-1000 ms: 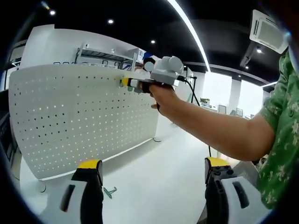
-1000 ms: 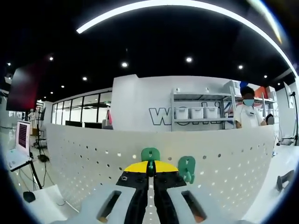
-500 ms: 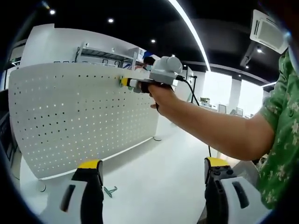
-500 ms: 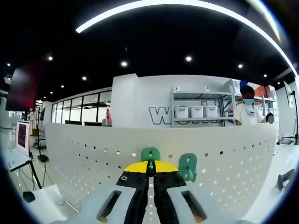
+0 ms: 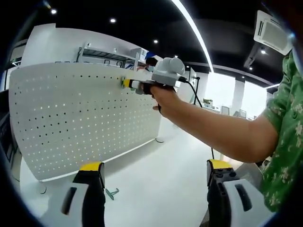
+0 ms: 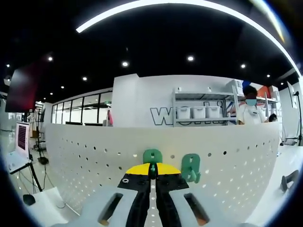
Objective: Insert the hook assembly into the mounting plate slot until the hook locks in place.
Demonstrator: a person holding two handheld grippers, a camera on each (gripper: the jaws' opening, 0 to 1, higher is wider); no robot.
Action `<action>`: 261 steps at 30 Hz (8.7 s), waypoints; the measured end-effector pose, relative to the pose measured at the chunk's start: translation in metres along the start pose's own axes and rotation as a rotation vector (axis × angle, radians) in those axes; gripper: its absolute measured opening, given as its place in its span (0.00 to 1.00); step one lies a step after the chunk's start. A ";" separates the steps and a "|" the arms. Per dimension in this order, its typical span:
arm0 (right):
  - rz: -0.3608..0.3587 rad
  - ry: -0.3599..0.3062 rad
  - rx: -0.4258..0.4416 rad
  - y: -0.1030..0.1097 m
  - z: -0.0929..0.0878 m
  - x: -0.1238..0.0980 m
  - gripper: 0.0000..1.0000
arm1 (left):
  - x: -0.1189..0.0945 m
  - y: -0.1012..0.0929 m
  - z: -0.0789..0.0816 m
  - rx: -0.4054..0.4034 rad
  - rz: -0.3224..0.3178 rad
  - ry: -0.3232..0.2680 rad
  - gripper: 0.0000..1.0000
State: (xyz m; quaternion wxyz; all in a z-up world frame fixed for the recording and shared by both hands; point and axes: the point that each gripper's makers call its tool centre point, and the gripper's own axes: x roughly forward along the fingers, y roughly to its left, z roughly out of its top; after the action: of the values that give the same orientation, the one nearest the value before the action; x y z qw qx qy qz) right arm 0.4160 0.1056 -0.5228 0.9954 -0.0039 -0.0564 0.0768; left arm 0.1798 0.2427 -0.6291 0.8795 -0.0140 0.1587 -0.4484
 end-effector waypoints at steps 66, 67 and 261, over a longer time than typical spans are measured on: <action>-0.040 0.049 -0.091 0.001 -0.004 0.003 0.01 | -0.001 0.004 -0.001 -0.009 -0.009 -0.009 0.89; -0.040 0.050 -0.090 0.001 -0.004 0.003 0.01 | -0.001 0.004 -0.001 -0.011 -0.009 -0.009 0.89; 0.272 0.358 -0.102 0.089 -0.147 -0.151 0.47 | -0.024 -0.021 -0.013 0.009 0.042 0.015 0.87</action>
State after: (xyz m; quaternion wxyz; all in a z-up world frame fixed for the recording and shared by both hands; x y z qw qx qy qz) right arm 0.2704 0.1703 -0.6872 0.9685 -0.0756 0.1183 0.2056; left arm 0.1462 0.2509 -0.6314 0.8876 -0.0032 0.1637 -0.4305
